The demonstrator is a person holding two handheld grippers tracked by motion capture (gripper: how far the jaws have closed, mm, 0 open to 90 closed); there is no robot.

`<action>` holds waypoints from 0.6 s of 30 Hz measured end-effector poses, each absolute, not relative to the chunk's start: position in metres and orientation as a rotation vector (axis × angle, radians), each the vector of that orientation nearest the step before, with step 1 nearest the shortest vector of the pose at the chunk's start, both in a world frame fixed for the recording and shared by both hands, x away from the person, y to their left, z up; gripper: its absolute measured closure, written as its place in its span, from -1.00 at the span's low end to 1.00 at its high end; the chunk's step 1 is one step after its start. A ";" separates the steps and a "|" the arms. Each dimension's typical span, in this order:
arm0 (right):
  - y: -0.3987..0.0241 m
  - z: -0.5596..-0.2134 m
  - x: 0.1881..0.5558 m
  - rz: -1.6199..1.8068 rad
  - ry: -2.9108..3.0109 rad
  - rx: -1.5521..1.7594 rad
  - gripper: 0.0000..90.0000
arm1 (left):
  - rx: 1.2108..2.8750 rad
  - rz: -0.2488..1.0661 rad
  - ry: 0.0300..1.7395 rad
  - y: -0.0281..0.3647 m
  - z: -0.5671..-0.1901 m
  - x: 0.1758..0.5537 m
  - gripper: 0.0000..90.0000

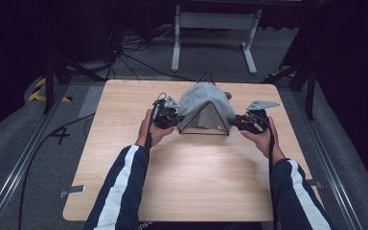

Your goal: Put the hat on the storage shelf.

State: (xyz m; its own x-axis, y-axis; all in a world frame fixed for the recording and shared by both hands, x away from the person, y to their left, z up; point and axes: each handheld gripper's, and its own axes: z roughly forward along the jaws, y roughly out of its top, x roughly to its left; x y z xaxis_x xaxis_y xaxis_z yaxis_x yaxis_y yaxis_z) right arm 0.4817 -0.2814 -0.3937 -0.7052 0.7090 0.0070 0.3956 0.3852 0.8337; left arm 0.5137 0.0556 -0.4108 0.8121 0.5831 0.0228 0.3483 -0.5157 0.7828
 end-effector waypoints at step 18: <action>-0.282 -0.419 0.485 1.056 2.300 1.007 0.95 | 2.260 0.413 0.752 0.058 -0.431 0.514 0.90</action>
